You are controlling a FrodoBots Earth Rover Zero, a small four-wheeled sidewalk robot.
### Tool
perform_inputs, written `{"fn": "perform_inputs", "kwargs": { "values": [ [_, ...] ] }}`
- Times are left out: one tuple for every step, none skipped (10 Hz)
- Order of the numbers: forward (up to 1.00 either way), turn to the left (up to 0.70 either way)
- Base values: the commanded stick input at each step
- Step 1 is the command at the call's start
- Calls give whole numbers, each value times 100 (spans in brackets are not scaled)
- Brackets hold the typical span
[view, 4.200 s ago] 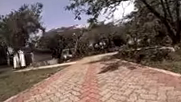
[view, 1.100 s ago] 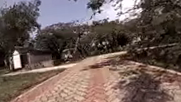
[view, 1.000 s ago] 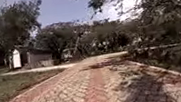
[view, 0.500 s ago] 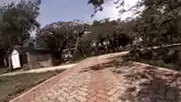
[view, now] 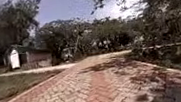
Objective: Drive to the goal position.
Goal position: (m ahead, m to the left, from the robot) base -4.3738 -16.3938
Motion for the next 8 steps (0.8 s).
{"fn": "perform_inputs", "kwargs": {
  "values": [
    [70,0],
    [70,0],
    [70,0],
    [70,0],
    [70,0],
    [70,0],
    [70,0],
    [70,0]
  ]
}}
